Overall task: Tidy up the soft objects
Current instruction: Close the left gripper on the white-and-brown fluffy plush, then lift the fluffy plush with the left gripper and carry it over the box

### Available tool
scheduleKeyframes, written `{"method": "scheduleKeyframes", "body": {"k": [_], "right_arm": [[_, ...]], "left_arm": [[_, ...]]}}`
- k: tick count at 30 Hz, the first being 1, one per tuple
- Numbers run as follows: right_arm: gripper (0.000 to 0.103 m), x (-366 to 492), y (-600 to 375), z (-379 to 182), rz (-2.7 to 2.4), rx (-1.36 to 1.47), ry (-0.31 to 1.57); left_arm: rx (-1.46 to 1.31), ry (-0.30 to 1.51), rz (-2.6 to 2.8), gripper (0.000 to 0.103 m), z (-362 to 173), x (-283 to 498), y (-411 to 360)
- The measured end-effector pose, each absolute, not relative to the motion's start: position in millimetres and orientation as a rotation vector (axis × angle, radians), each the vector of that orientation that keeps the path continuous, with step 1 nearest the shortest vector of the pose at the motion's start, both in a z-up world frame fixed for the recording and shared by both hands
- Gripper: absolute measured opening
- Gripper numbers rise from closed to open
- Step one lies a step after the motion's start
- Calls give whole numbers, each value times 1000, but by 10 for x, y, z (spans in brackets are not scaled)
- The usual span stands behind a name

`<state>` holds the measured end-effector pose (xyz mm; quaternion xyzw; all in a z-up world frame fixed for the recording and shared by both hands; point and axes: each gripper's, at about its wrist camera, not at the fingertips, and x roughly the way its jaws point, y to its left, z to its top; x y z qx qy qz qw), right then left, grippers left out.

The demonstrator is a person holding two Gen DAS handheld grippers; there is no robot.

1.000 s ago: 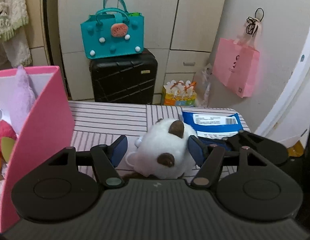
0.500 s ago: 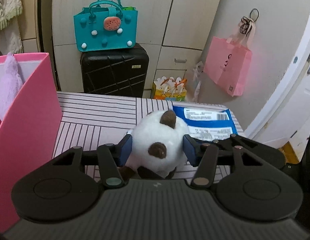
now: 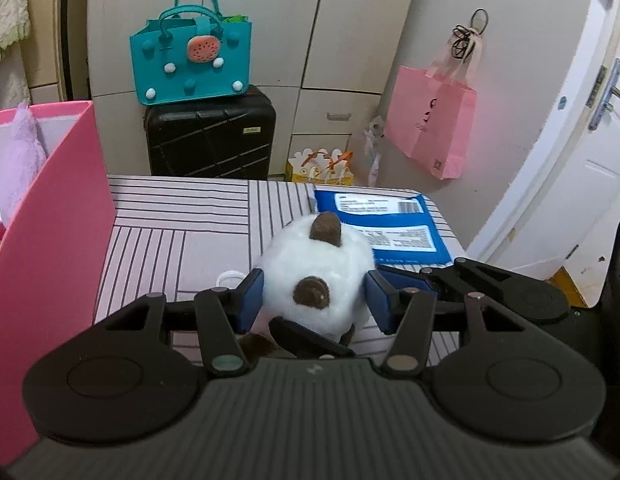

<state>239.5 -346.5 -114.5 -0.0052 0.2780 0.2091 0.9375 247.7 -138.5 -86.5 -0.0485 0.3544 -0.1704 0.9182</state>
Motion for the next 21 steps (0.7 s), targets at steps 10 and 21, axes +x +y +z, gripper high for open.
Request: {"method": "scheduleKeyframes", "body": {"k": [10, 21], "right_arm": [[72, 1960, -3419, -1026, 408, -25, 515], [72, 1573, -3330, -936, 420, -51, 525]], "left_arm": [[-73, 698, -430, 52, -704, 2080, -1306], [-58, 727, -498, 51, -628, 1734, -1158]]}}
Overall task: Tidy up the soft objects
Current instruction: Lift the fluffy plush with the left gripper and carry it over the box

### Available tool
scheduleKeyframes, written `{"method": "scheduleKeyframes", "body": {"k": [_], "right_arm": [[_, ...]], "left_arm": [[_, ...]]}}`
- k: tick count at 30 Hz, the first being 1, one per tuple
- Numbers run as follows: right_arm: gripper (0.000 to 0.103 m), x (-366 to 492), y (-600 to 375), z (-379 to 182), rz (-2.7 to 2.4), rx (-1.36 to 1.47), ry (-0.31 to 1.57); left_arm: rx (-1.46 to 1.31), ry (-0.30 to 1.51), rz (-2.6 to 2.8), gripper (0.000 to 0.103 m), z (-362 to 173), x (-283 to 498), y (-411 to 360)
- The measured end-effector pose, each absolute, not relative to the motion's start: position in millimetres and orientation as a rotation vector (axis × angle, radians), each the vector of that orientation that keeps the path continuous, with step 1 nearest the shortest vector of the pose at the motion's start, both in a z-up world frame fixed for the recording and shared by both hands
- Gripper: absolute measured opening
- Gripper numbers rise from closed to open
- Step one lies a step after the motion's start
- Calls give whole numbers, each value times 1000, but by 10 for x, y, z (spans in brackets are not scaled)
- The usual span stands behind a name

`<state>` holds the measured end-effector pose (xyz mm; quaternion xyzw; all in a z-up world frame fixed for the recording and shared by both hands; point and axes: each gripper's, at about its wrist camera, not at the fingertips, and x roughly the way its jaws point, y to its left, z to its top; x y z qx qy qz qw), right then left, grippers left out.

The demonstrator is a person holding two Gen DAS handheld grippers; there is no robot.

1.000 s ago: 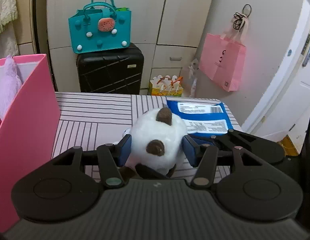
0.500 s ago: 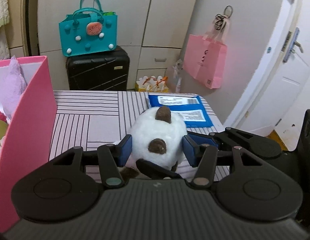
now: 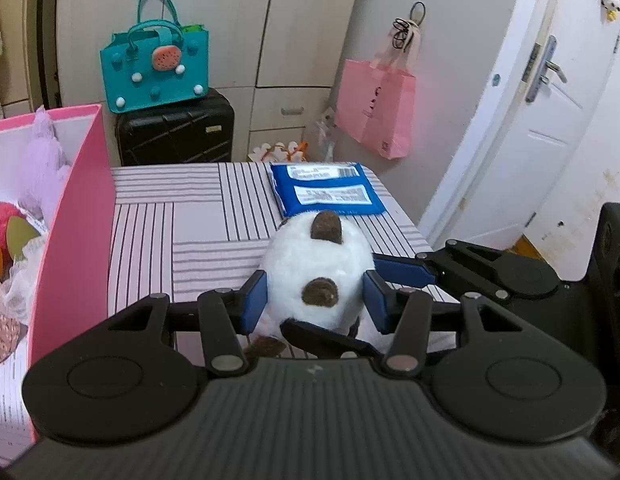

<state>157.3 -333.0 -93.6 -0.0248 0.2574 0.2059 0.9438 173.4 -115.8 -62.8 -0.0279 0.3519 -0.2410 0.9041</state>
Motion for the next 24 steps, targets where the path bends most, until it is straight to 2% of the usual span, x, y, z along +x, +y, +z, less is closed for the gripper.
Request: {"method": "scheduleKeyframes", "body": {"k": [24], "right_arm": [[73, 1228, -3130, -858, 411, 1, 778]], "left_arm": [[0, 976, -685, 50, -603, 1535, -930]]}}
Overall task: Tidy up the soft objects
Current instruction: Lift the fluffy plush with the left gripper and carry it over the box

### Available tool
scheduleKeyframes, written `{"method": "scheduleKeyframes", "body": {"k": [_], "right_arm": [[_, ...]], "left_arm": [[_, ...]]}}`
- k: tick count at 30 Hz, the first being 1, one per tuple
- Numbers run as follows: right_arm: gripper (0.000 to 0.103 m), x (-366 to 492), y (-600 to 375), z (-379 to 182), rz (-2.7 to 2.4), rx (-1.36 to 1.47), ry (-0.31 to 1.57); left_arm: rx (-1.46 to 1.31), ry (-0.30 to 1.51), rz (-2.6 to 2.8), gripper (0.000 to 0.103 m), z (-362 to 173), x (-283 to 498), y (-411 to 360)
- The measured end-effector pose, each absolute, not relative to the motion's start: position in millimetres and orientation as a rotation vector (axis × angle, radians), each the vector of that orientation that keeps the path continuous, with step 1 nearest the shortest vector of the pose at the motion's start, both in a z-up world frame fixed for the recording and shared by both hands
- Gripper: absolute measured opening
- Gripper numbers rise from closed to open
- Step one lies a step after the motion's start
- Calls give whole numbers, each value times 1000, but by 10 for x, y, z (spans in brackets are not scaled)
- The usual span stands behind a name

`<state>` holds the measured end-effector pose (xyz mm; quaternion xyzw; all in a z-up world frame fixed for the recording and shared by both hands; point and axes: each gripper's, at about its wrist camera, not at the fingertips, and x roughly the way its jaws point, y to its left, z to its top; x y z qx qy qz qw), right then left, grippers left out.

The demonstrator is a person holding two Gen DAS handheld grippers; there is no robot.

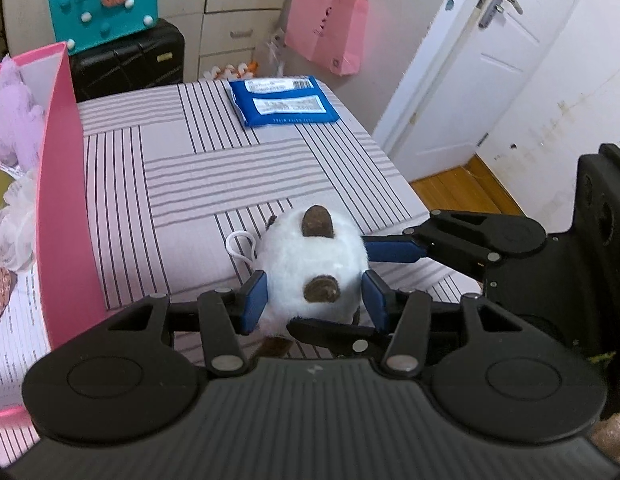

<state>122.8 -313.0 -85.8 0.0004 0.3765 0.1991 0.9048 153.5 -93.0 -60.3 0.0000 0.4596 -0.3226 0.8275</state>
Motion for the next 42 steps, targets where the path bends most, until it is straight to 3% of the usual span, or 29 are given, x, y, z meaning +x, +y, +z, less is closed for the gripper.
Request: {"method": "scheduleKeyframes", "body": {"k": [26, 42], "right_arm": [[73, 950, -2624, -491, 602, -24, 936], [73, 733, -1997, 210, 764, -115, 774]], "left_arm": [[-88, 1114, -718, 49, -287, 1108, -224], [-135, 924, -630, 49, 436, 626, 564]]}}
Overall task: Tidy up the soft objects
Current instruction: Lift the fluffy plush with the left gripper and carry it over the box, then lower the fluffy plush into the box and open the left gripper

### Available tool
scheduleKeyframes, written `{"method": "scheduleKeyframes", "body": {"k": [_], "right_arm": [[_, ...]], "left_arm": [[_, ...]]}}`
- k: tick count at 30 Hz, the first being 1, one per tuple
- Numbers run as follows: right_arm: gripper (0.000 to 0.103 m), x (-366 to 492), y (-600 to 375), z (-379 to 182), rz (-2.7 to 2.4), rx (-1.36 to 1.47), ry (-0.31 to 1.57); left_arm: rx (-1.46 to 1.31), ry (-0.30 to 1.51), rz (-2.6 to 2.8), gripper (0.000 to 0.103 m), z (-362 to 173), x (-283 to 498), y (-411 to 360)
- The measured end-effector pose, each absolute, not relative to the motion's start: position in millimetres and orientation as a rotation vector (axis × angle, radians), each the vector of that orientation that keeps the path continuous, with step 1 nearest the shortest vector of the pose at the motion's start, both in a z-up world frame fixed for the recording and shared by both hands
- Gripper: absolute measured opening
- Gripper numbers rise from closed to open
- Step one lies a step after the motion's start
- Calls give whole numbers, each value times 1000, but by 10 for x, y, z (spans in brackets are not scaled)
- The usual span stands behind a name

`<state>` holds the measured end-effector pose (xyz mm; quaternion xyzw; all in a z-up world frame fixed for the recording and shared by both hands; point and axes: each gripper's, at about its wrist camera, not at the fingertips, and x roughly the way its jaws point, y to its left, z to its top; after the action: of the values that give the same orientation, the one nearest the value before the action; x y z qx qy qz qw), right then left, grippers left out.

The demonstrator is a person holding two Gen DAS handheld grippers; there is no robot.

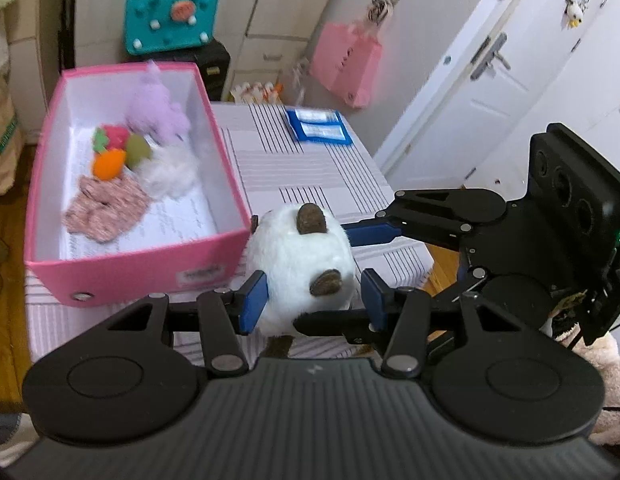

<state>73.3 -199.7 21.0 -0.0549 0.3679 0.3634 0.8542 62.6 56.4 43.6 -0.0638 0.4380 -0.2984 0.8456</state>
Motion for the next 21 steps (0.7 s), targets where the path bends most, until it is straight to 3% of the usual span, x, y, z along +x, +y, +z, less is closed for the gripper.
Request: {"method": "scheduleKeyframes", "body": {"k": [11, 21], "right_arm": [[73, 931, -1684, 564, 761, -176, 576], [73, 1425, -1432, 496, 716, -299, 418]], "left_arm": [[-189, 699, -569, 49, 736, 732, 992], [-197, 621, -496, 49, 561, 1297, 1115]]}}
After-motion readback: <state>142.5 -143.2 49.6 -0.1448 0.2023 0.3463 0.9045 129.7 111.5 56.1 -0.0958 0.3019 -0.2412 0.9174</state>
